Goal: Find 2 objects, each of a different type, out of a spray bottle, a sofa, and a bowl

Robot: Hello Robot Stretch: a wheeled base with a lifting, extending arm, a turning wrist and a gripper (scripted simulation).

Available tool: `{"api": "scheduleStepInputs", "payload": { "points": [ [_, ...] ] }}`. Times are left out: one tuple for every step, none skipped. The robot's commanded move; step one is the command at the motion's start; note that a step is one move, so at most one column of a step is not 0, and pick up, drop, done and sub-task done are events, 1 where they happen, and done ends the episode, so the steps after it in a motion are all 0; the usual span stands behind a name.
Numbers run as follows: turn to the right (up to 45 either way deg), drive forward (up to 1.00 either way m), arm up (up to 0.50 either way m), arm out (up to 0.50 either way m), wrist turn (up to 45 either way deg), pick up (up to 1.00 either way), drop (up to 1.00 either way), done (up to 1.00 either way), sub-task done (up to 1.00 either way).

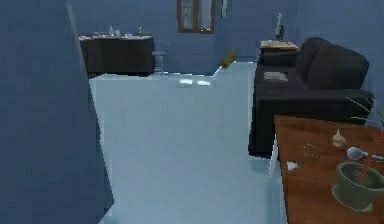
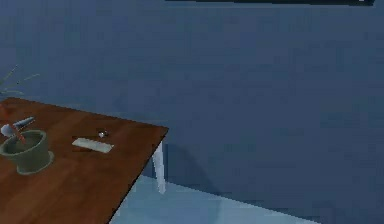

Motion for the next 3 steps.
{"api": "scheduleStepInputs", "payload": {
  "points": [
    [-21.0, 0.00, 0.00, 0.00, 0.0, 0.00, 0.00, 0.00, 0.00],
    [0.0, 0.45, 0.00, 0.00, 0.0, 0.00, 0.00, 0.00, 0.00],
    [30.0, 0.00, 0.00, 0.00, 0.0, 0.00, 0.00, 0.00, 0.00]
  ]
}}
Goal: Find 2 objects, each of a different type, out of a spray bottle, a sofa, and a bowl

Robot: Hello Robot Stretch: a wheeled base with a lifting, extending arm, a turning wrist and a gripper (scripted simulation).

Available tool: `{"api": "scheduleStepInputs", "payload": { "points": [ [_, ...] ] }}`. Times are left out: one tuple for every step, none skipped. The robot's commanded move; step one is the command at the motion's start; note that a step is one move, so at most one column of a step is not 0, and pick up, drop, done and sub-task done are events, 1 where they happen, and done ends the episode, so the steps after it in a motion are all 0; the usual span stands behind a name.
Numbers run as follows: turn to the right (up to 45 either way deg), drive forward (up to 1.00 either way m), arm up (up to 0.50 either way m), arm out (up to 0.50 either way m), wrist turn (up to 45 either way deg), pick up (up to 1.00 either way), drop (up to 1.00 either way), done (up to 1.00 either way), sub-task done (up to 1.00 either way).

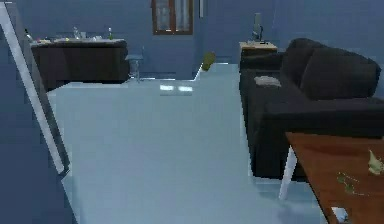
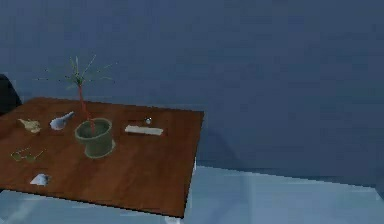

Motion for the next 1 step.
{"api": "scheduleStepInputs", "payload": {
  "points": [
    [0.0, 0.85, 0.00, 0.00, 0.0, 0.00, 0.00, 0.00, 0.00]
  ]
}}
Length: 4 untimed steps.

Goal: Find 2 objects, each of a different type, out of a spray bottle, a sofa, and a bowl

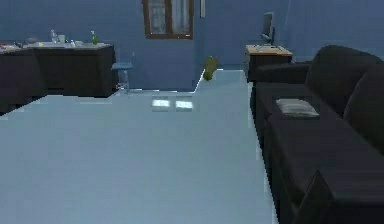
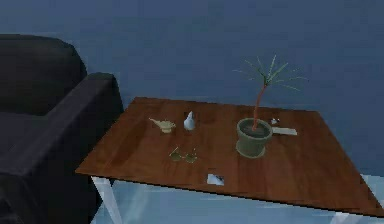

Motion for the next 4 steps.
{"api": "scheduleStepInputs", "payload": {
  "points": [
    [33.0, 0.00, 0.00, 0.00, 0.0, 0.00, 0.00, 0.00, 0.00],
    [0.0, 0.00, 0.00, 0.00, 0.0, 0.00, 0.00, 0.00, 1.00],
    [-33.0, 0.00, 0.00, 0.00, 0.0, 0.00, 0.00, 0.00, 0.00],
    [-3.0, 0.00, 0.00, 0.00, 0.0, 0.00, 0.00, 0.00, 0.00]
  ]
}}
